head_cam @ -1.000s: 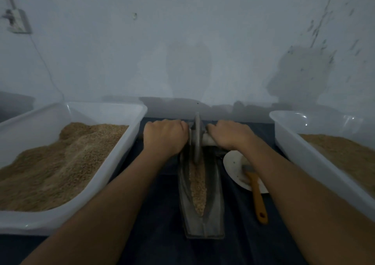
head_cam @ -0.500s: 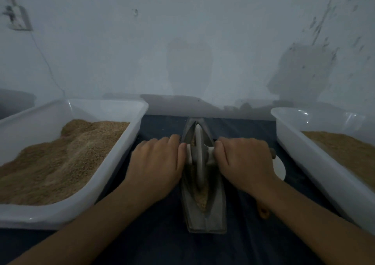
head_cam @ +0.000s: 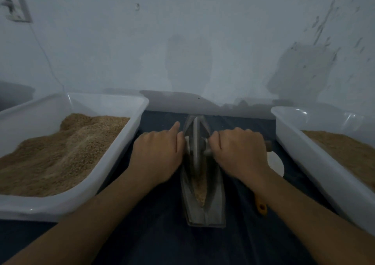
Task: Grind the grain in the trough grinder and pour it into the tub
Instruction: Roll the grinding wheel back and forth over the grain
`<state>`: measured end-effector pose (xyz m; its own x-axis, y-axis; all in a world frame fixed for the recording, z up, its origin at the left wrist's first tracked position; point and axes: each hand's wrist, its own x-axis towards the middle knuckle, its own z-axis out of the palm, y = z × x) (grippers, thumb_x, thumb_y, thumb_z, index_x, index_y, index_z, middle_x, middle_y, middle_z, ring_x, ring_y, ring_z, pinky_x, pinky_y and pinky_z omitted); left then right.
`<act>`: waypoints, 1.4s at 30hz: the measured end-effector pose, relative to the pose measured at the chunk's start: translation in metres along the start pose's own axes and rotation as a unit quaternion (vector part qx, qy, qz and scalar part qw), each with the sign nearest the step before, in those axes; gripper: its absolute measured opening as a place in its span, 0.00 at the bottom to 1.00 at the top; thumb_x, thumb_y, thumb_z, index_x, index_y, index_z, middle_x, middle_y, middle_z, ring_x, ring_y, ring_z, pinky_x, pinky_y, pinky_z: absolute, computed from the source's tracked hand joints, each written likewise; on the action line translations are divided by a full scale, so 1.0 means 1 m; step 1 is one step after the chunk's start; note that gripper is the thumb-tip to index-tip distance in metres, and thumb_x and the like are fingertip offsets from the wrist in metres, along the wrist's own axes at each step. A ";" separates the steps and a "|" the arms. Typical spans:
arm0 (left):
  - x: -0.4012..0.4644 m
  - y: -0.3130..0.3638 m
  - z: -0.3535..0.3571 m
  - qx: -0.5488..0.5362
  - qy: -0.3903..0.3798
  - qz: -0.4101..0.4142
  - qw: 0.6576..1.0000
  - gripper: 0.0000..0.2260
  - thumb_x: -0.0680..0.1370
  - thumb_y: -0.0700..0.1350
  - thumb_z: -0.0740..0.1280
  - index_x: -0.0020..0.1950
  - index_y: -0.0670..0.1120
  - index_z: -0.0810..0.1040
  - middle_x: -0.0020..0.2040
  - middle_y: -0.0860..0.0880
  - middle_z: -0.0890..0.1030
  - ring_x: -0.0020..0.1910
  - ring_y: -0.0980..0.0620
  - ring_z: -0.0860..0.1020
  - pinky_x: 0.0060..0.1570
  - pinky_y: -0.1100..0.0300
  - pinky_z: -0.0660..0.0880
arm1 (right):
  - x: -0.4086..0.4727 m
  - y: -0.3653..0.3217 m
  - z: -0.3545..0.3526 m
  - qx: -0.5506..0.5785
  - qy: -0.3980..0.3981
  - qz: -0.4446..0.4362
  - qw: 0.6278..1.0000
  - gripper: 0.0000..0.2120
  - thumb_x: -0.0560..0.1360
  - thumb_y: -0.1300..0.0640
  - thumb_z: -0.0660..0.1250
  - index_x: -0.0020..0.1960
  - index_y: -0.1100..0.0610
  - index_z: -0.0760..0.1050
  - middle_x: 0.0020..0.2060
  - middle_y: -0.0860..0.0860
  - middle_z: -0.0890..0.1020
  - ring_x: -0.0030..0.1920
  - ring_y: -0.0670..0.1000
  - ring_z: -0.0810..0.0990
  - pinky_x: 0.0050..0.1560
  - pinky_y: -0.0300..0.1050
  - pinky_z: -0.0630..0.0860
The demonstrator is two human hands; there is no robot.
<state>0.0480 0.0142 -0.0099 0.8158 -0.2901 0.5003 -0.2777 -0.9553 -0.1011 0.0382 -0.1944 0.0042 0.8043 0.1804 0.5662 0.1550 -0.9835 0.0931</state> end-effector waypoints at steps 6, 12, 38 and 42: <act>-0.029 0.015 -0.021 -0.011 0.061 0.017 0.998 0.27 0.85 0.55 0.46 0.78 0.43 0.69 0.45 0.52 0.83 0.36 0.49 0.77 0.37 0.54 0.71 | -0.028 0.010 0.001 0.110 0.077 -0.018 0.991 0.21 0.81 0.47 0.48 0.30 0.47 0.61 0.21 0.46 0.65 0.21 0.43 0.62 0.26 0.40 0.56; 0.049 0.009 0.009 0.097 -0.007 0.009 0.995 0.18 0.86 0.49 0.47 0.48 0.50 0.74 0.52 0.48 0.84 0.40 0.44 0.79 0.34 0.55 0.63 | 0.055 0.023 0.025 0.013 -0.157 0.022 0.987 0.23 0.81 0.43 0.43 0.45 0.54 0.72 0.41 0.50 0.72 0.41 0.54 0.71 0.42 0.50 0.64; 0.065 0.003 0.020 0.049 -0.041 -0.008 0.998 0.09 0.84 0.48 0.53 0.44 0.51 0.64 0.50 0.47 0.80 0.46 0.41 0.79 0.38 0.52 0.66 | 0.088 0.024 0.032 0.058 -0.153 0.042 0.986 0.27 0.79 0.39 0.47 0.38 0.54 0.75 0.38 0.52 0.78 0.38 0.55 0.75 0.40 0.50 0.68; 0.032 0.008 0.009 0.037 0.008 -0.001 0.999 0.12 0.84 0.50 0.50 0.45 0.49 0.65 0.43 0.50 0.77 0.37 0.45 0.75 0.36 0.54 0.68 | 0.050 0.017 0.019 -0.035 -0.079 -0.024 0.996 0.20 0.80 0.44 0.44 0.38 0.54 0.66 0.34 0.48 0.71 0.36 0.53 0.71 0.36 0.49 0.63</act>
<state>0.0764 -0.0030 -0.0028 0.8081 -0.2887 0.5134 -0.2377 -0.9574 -0.1642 0.0914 -0.2020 0.0185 0.8781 0.2207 0.4246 0.1586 -0.9714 0.1768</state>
